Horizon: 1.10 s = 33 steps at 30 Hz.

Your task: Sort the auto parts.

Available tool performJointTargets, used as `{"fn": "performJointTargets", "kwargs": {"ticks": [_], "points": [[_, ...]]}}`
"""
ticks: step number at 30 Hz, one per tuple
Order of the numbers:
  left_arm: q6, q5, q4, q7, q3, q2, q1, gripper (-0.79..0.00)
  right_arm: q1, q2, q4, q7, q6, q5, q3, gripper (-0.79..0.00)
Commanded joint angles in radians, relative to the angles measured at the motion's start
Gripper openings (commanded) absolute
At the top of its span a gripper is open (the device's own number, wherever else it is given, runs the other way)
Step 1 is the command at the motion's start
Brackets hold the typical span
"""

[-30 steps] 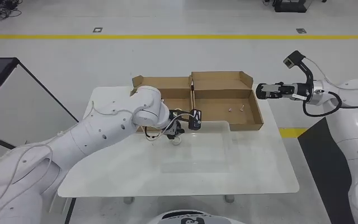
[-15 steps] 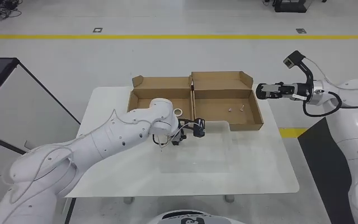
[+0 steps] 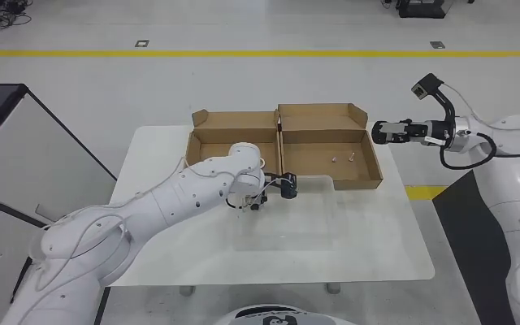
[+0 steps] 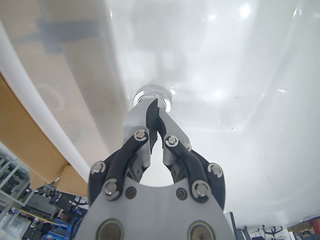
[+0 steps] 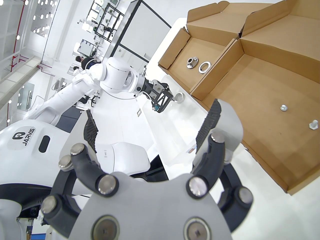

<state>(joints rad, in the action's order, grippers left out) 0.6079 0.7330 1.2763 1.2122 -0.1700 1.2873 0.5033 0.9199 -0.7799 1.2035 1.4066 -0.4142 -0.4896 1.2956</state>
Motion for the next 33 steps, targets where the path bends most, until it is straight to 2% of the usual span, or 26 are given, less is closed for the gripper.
{"fn": "performJointTargets", "kwargs": {"ticks": [1, 8, 16, 33], "points": [[-0.005, 0.013, -0.015, 0.005, 0.0, 0.01, 0.003, -0.785, 0.0, 0.0, 0.0, 0.0, 0.0, 0.0, 0.0, 0.0], [0.007, 0.041, -0.06, -0.007, 0.0, 0.034, 0.017, -0.785, 0.0, 0.0, 0.0, 0.0, 0.0, 0.0, 0.0, 0.0], [0.019, 0.057, -0.086, -0.019, 0.0, 0.046, 0.031, -0.785, 0.0, 0.0, 0.0, 0.0, 0.0, 0.0, 0.0, 0.0], [0.047, 0.038, -0.053, -0.047, 0.0, 0.029, 0.054, -0.785, 0.0, 0.0, 0.0, 0.0, 0.0, 0.0, 0.0, 0.0]]}}
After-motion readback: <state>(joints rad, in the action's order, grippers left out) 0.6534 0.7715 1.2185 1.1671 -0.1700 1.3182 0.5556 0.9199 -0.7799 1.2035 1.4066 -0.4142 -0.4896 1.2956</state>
